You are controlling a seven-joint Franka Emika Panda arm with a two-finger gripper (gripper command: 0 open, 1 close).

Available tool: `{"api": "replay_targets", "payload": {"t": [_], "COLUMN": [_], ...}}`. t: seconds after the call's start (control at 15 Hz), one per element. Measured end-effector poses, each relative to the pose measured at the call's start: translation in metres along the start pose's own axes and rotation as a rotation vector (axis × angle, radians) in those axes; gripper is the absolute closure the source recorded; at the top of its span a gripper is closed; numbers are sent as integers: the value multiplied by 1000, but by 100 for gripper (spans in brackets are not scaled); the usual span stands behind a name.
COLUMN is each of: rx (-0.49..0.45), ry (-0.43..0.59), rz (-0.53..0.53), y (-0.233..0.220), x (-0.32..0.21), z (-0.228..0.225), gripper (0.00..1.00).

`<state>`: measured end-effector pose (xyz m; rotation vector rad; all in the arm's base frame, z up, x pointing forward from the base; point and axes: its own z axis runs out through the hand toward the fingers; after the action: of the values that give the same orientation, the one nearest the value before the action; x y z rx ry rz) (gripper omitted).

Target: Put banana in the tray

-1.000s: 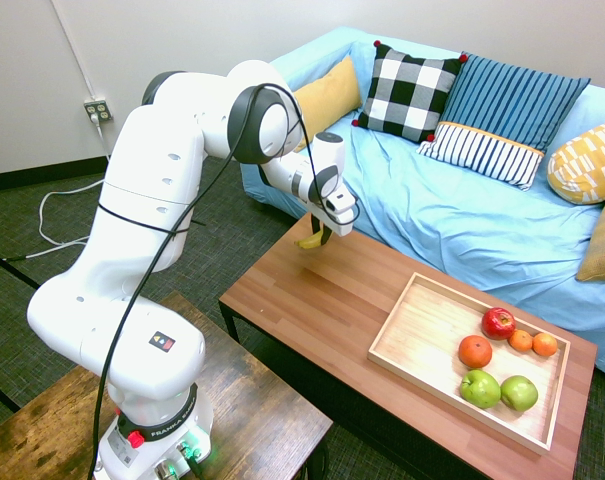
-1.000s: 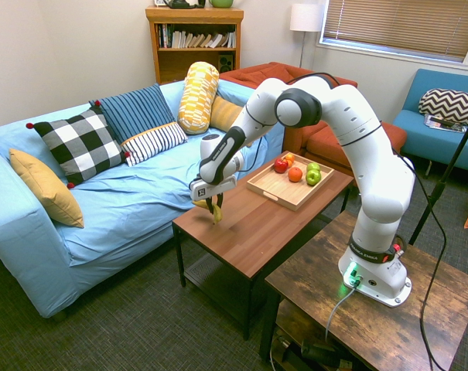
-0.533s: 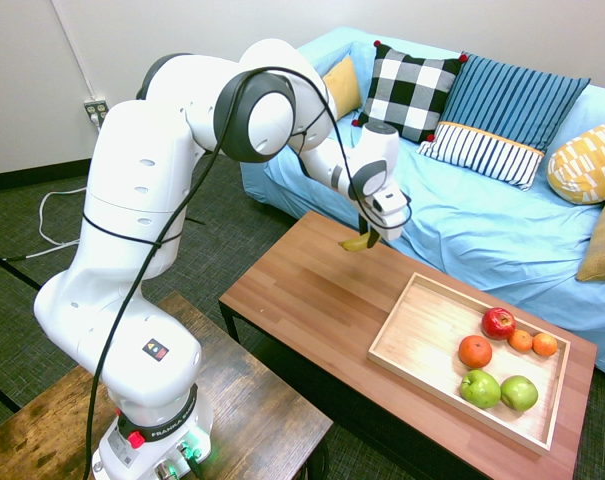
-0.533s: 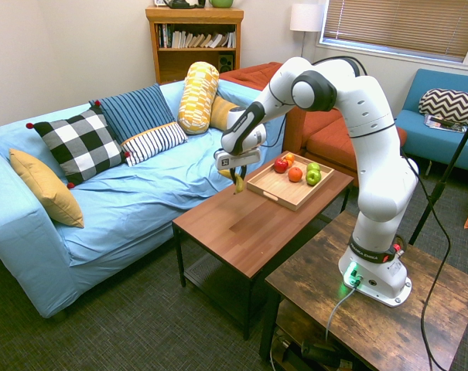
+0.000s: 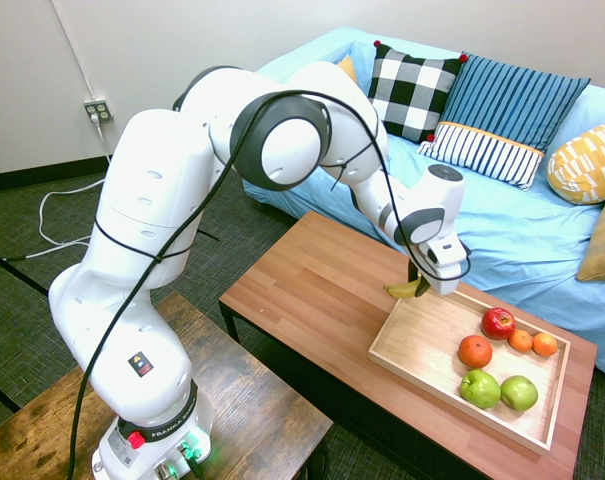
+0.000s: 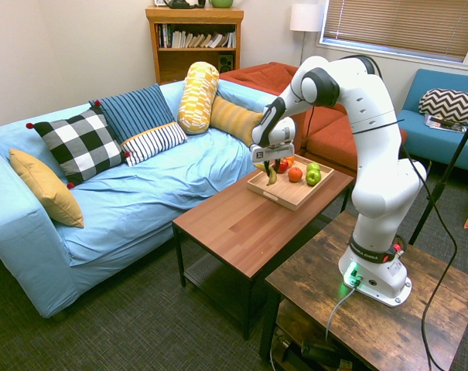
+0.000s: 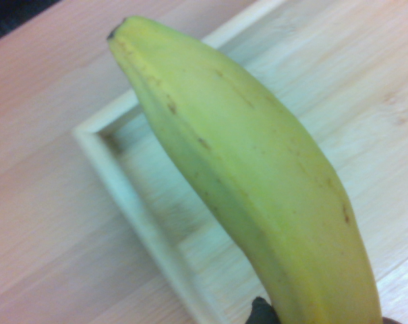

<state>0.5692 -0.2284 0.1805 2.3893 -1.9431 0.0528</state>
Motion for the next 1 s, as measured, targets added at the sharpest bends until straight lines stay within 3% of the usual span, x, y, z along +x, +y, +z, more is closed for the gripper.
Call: {"api": "replay_targets", "payload": {"t": [0.53, 0.6, 1.0], "rx": [-42, -45, -43], "ry": [-28, -29, -32], "rz": [83, 83, 69], "y": [22, 23, 24], "x": [47, 49, 50], "z": [79, 83, 87], "gripper": [100, 0, 0]}}
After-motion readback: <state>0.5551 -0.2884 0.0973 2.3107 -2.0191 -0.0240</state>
